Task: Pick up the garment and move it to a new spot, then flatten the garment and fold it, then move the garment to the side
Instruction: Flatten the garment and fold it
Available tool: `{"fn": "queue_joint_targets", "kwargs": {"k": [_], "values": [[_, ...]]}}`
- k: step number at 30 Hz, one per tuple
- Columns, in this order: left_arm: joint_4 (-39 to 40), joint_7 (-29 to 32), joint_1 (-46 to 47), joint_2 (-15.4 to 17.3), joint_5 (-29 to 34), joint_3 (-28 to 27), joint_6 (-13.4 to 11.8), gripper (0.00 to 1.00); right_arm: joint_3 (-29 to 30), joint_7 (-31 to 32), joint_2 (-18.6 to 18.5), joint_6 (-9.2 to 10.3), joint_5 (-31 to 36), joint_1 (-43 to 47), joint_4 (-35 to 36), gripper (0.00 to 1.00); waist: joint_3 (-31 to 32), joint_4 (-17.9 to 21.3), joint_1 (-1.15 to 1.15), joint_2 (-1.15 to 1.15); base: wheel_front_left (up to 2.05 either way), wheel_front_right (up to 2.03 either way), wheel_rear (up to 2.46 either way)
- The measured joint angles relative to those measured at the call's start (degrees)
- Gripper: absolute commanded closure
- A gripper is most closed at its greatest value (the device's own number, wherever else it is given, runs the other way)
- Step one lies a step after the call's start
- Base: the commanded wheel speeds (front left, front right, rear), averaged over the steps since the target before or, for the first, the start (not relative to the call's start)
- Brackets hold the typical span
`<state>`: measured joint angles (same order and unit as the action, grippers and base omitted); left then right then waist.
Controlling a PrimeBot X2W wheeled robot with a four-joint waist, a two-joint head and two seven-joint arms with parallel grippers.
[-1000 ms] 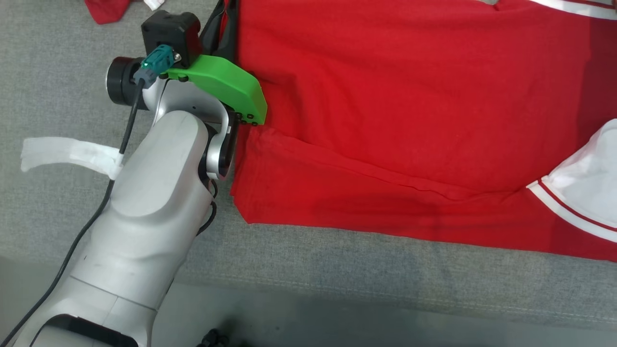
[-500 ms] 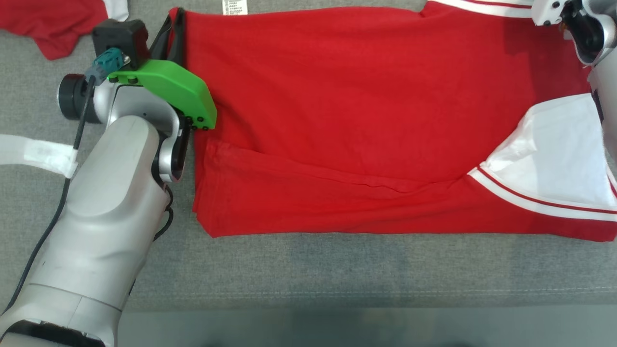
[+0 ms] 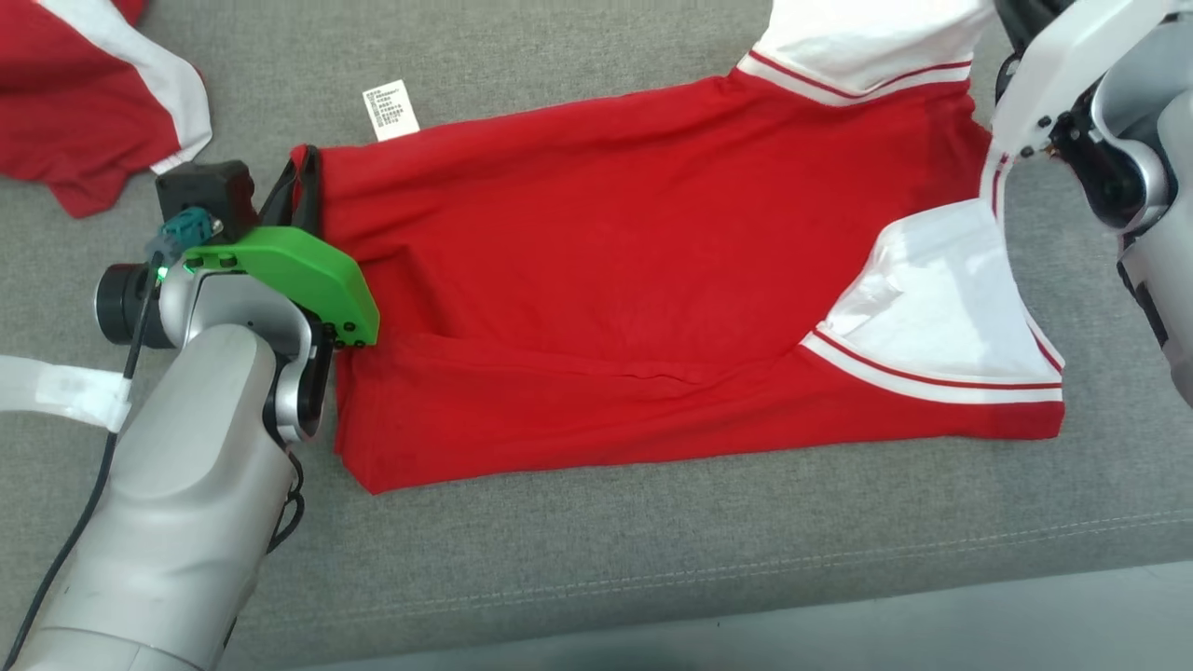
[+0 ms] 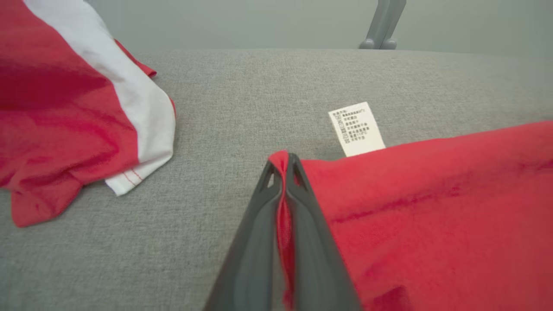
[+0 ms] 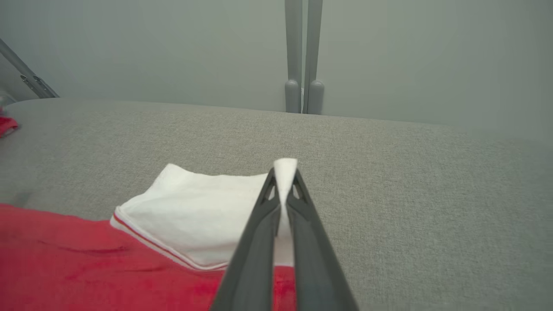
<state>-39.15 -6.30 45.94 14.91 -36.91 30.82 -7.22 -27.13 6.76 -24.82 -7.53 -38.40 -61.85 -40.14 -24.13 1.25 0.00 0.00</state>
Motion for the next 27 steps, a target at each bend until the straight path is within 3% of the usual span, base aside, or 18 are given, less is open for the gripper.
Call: {"fn": "queue_joint_targets", "kwargs": {"k": [14, 27], "values": [[6.7, -2.4, -9.5, 3.0, -2.0, -0.3, 0.4, 1.00, -2.0, -5.5, -4.9, 0.00, -6.7, 18.4, 15.4, 1.00, 6.3, 3.9, 0.00, 0.00, 0.00, 0.00, 0.00], [9.2, -4.9, -18.1, 5.5, -4.0, -1.9, -0.4, 1.00, 2.3, -8.9, -3.0, 0.00, -5.7, 31.8, 20.4, 1.00, 6.8, 6.1, 0.00, 0.00, 0.00, 0.00, 0.00]]}}
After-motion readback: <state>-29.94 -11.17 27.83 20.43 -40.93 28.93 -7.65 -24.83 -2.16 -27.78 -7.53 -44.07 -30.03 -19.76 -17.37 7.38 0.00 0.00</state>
